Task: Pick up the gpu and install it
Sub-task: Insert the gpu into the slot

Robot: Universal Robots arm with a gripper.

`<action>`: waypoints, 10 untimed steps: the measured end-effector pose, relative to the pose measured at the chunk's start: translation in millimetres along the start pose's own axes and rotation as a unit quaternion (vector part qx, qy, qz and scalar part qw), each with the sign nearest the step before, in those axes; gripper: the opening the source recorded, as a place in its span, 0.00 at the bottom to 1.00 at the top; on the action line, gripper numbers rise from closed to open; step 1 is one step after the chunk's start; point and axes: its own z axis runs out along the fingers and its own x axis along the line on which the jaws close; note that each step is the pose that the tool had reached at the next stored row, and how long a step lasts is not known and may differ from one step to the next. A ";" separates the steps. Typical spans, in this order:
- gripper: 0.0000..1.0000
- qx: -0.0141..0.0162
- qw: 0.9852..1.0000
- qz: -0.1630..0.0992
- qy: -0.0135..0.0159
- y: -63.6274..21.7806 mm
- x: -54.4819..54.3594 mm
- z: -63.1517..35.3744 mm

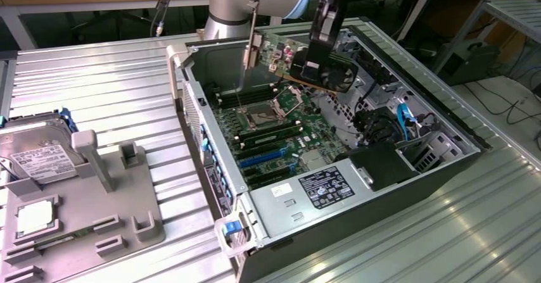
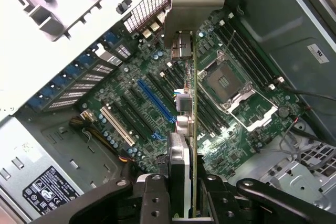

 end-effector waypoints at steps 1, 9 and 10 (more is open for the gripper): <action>0.28 0.000 1.000 -0.003 0.000 0.0 0.0 0.0; 0.28 0.000 1.000 -0.023 0.000 0.0 0.0 0.0; 0.28 0.000 1.000 -0.025 0.000 0.0 0.0 0.0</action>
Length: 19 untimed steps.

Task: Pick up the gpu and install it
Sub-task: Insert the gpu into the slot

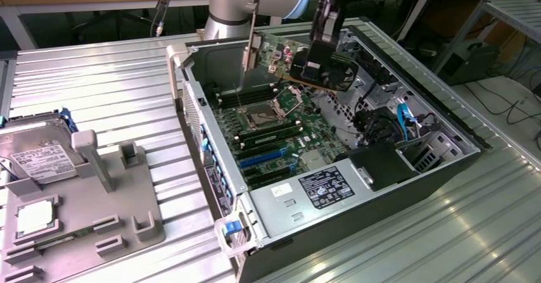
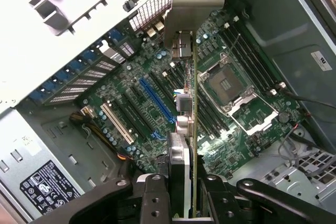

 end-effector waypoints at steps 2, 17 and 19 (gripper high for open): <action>0.28 0.000 1.000 -0.005 0.000 0.0 0.0 0.0; 0.28 -0.001 0.999 -0.045 0.000 0.0 0.0 0.0; 0.28 -0.001 0.999 -0.050 0.000 0.0 0.0 0.0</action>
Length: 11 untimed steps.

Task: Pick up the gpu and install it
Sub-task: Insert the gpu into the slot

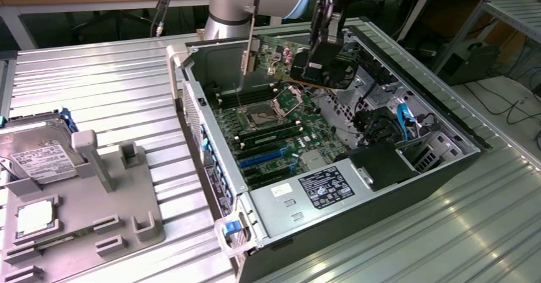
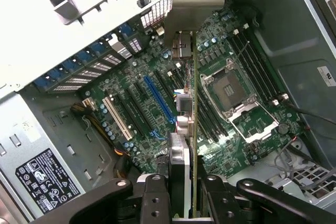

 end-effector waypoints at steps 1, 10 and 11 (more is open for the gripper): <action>0.28 0.000 1.000 -0.003 0.000 0.0 0.0 0.0; 0.28 0.000 0.999 -0.034 0.000 -0.1 0.0 0.0; 0.28 0.000 0.999 -0.039 0.000 -0.1 0.0 0.0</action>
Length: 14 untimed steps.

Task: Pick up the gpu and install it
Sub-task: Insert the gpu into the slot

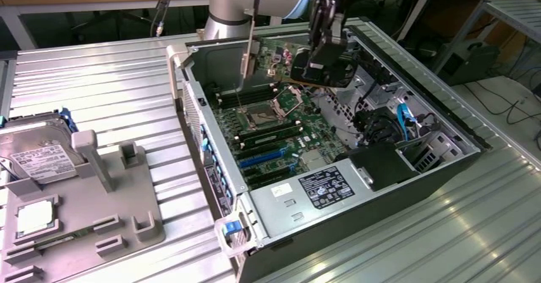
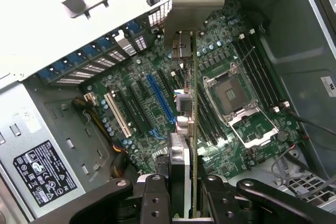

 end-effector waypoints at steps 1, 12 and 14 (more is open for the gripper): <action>0.28 0.000 1.000 -0.006 0.000 0.0 0.0 0.0; 0.28 0.000 0.998 -0.062 0.000 0.0 0.0 0.0; 0.28 0.001 0.997 -0.073 0.000 -0.1 -0.1 0.1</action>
